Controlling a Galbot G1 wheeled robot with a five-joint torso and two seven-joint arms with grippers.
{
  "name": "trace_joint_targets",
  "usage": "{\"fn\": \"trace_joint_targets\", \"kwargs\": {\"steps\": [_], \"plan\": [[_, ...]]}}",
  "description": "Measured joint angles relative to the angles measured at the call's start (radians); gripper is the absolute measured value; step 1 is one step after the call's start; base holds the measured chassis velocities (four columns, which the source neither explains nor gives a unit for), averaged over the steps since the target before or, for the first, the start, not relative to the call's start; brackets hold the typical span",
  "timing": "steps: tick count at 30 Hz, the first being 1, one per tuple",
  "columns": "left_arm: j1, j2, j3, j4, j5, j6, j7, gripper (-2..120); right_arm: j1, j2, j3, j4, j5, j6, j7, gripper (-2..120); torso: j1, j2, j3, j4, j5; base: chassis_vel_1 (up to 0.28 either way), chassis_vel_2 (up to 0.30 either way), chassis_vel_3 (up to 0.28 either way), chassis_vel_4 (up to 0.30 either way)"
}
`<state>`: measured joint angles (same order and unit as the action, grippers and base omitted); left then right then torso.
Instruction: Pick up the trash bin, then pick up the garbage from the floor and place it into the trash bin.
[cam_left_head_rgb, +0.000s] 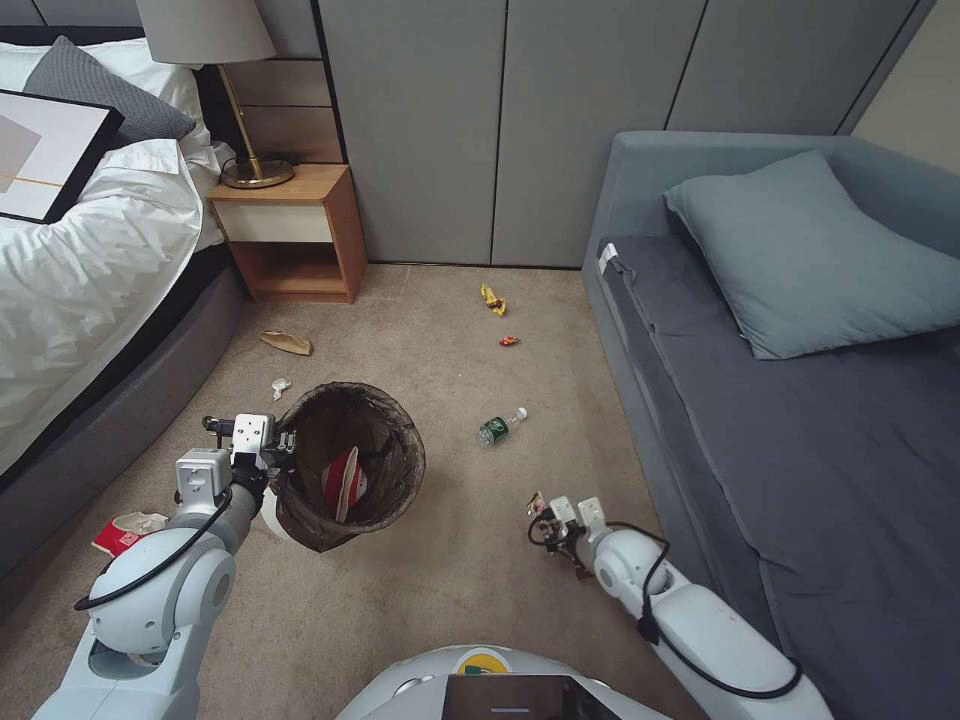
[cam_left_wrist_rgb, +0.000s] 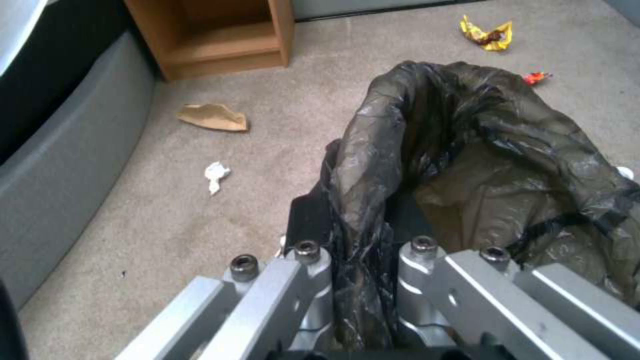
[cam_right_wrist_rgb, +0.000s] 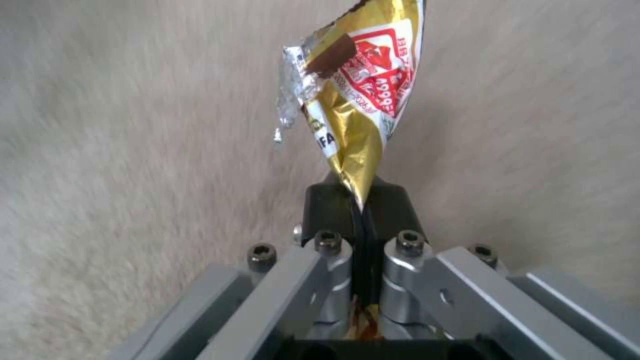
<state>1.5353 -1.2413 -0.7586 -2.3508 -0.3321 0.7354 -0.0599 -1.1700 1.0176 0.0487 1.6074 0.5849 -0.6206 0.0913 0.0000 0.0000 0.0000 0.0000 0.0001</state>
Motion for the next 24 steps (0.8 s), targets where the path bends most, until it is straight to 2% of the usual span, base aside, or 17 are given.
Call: {"fn": "trace_joint_targets", "kwargs": {"steps": [2, 7, 10, 11, 13, 14, 17, 18, 24], "plan": [[0.0, 0.0, 0.0, 0.0, 0.0, 0.0, 0.0, 7, -0.043, -0.025, 0.062, 0.082, 0.012, -0.004, 0.002, 0, 0.0, 0.0, 0.0, -0.0002, 0.0001, 0.0, 0.0, 0.0, 0.0], [-0.001, 0.0, 0.0, 0.0, 0.0, 0.0, -0.001, 7, -0.095, -0.046, 0.141, 0.179, 0.028, -0.007, 0.006, 0, 0.0, 0.0, 0.0, -0.0002, -0.0001, 0.0, 0.0, 0.0, 0.0], [-0.002, -0.001, 0.004, 0.001, 0.0, 0.0, -0.001, 7, -0.142, -0.069, 0.228, 0.302, 0.085, -0.012, 0.025, 0, 0.0, 0.0, 0.0, -0.0002, 0.0, 0.0, 0.0, 0.0, 0.0], [-0.002, -0.001, 0.004, 0.001, 0.0, 0.0, -0.001, 7, -0.142, -0.069, 0.228, 0.302, 0.085, -0.012, 0.025, 0, 0.0, 0.0, 0.0, -0.0002, 0.0, 0.0, 0.0, 0.0, 0.0], [-0.003, 0.0, 0.004, 0.002, 0.001, 0.0, -0.001, 7, -0.153, -0.088, 0.266, 0.399, 0.148, -0.017, 0.043, 0, 0.0, 0.0, 0.0, 0.0, 0.0, 0.0, 0.0, 0.0, 0.0], [-0.003, 0.0, 0.004, 0.002, 0.001, 0.0, -0.001, 7, -0.153, -0.088, 0.266, 0.399, 0.148, -0.017, 0.043, 0, 0.0, 0.0, 0.0, 0.0, 0.0, 0.0, 0.0, 0.0, 0.0], [-0.005, 0.001, 0.004, 0.006, 0.002, 0.0, -0.002, 7, -0.142, -0.117, 0.302, 0.526, 0.244, -0.028, 0.06, 0, 0.0, 0.0, 0.0, 0.0, -0.0001, 0.0, 0.0, 0.0, 0.0], [-0.005, 0.001, 0.004, 0.006, 0.002, 0.0, -0.002, 7, -0.142, -0.117, 0.302, 0.526, 0.244, -0.028, 0.06, 0, 0.0, 0.0, 0.0, 0.0, -0.0001, 0.0, 0.0, 0.0, 0.0], [-0.007, -0.001, 0.008, 0.012, 0.005, 0.0, -0.002, 7, -0.058, -0.193, 0.322, 0.674, 0.371, -0.028, 0.062, 0, 0.0, 0.0, 0.0, 0.0, -0.0001, 0.0, 0.0, 0.0, 0.0]]}}
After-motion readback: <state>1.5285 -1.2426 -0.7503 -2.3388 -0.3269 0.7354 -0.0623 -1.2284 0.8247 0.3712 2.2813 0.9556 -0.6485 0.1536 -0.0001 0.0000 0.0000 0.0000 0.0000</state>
